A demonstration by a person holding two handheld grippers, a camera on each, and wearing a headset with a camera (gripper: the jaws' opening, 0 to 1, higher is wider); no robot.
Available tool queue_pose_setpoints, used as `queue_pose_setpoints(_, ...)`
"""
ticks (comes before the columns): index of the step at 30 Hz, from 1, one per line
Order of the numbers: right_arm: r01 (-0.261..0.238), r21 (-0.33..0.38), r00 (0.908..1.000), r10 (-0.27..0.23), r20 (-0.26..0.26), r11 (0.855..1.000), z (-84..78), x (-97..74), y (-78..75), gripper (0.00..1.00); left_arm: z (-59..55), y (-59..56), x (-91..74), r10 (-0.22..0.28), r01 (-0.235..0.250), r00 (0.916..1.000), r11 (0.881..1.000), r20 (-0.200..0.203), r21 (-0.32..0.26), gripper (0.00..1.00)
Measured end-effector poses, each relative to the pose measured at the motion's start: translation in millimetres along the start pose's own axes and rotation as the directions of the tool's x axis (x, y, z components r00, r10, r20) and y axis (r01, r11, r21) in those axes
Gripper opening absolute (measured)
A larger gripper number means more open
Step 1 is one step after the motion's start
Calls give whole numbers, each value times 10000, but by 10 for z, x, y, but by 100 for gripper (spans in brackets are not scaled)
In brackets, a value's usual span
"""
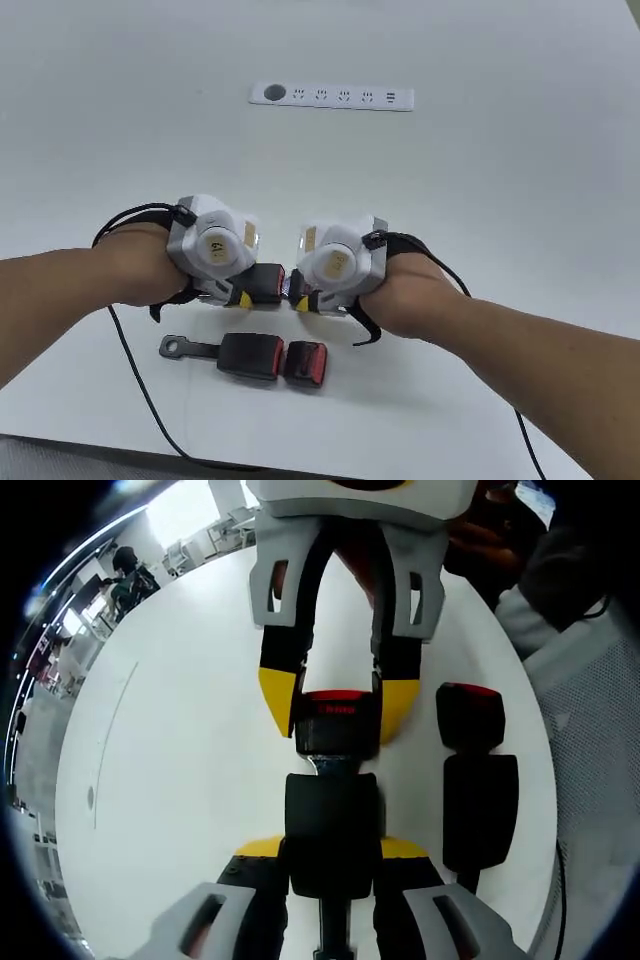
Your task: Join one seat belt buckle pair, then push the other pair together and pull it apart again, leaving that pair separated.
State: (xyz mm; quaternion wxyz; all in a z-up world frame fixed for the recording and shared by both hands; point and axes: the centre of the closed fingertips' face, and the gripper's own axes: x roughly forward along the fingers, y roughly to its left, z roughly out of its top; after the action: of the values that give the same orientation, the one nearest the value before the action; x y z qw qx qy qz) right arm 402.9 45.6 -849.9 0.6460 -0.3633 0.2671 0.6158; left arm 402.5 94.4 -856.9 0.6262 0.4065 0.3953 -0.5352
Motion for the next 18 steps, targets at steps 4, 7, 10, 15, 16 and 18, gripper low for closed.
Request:
queue_pose_setpoints(4,62,63,10000,-62,12,10000,-3,-5,2,30,1,-3,-1,2,-2,10000,10000,-5,-49,32)
queue_pose_setpoints(7,92,126,9999,-93,48,9999,-2,-9,5,30,0,-3,1,-17,17,10000,10000,-43,-5,32)
queue_pose_setpoints(10,120,127,9999,-121,49,9998,-9,-17,13,30,-5,-2,0,-6,7,10000,10000,75,-52,32)
queue_pose_setpoints(15,131,300,9999,-133,93,9995,-47,-52,28,30,1,-8,2,34,-34,10000,10000,0,-76,33)
queue_pose_setpoints(16,140,337,9998,-144,104,9993,-59,-61,27,30,-1,-6,2,38,-38,10000,10000,-16,-82,33)
queue_pose_setpoints(18,132,378,9998,-137,142,9992,-78,-71,25,31,-4,-4,1,50,-50,10000,9999,-32,-98,33)
